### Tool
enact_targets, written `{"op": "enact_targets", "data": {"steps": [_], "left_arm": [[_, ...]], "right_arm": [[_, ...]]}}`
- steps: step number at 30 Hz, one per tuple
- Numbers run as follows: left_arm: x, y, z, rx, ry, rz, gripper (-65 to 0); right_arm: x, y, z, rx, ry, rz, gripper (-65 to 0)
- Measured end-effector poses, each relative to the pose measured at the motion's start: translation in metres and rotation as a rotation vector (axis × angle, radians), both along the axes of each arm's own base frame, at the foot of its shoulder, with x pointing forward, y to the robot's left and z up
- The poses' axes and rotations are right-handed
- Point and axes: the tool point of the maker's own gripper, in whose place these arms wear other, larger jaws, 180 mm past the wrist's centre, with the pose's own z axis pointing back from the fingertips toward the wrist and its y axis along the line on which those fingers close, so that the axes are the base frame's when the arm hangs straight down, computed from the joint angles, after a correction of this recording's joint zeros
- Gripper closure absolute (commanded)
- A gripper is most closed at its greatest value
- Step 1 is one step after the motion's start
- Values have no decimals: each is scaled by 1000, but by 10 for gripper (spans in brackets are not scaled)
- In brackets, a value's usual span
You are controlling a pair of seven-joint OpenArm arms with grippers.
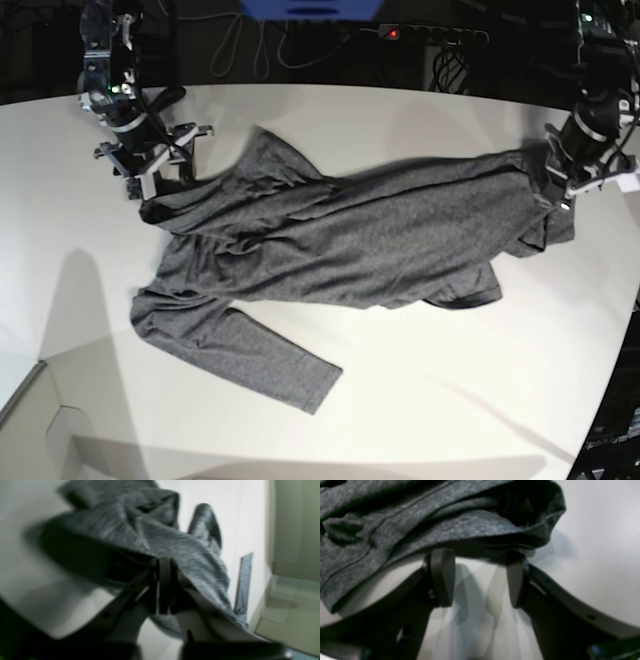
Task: Layout the t-shirt on the table in an organized manner, then fold the t-shirt properly
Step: 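Grasp the shirt's opposite edges with both grippers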
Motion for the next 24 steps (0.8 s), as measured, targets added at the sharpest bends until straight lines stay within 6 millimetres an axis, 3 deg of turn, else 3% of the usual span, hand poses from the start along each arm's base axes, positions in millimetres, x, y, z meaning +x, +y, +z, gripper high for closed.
{"op": "enact_targets", "data": {"steps": [6,8,12,16,20,24], "left_arm": [[-1,-1,1,1,0,-2,-243],[0,-1,1,1,-2,-2,-275],[-1,0,0,0,0,-1,-274],[-5,5,-10,-3,27,18,-276],[-5,15,-18,-2,47,45,-281],[1,19,-16,2,37,50,-283]], "right_arm": [[0,-1,1,-3,1,-2,-341],[-2,-1,4,-12,8,4,-341],[-5,5,18,-16,-18,24,-347],[-7,33,29,12,-47,94,-359],[-25,54,19,32,2,153,-358],[-25,59,19,19,-3,203,-355]]}}
